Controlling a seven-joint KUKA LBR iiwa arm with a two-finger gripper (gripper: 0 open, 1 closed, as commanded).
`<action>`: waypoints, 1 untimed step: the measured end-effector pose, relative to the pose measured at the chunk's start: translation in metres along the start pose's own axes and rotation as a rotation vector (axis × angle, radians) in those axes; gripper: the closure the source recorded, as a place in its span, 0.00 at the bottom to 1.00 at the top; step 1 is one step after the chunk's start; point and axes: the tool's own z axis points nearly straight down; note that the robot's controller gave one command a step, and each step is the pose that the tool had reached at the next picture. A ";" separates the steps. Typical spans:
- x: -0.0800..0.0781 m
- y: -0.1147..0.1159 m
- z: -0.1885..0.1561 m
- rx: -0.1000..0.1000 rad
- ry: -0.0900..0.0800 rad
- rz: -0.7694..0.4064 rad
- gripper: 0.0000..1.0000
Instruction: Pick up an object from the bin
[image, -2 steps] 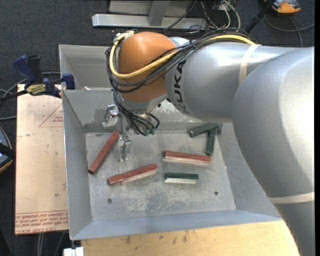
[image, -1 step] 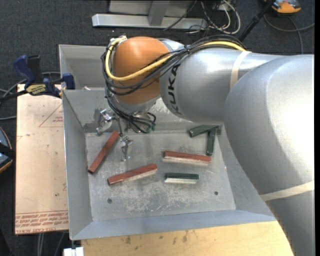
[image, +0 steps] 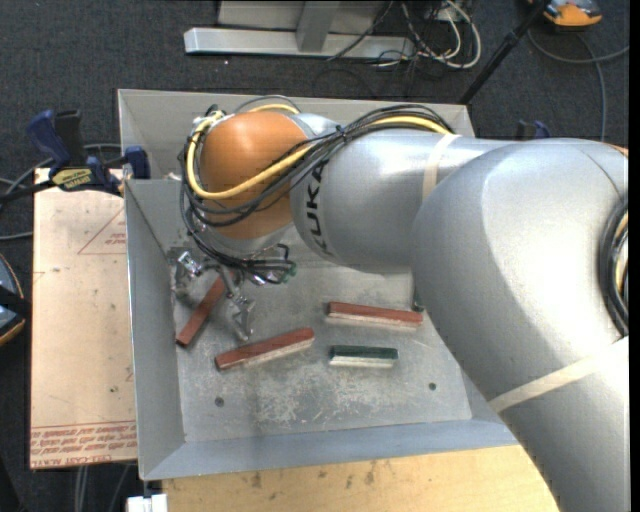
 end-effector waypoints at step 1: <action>-0.007 -0.001 -0.005 0.001 -0.007 0.023 1.00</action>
Offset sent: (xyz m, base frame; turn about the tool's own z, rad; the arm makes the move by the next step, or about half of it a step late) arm 0.0000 0.0000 0.0000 0.0000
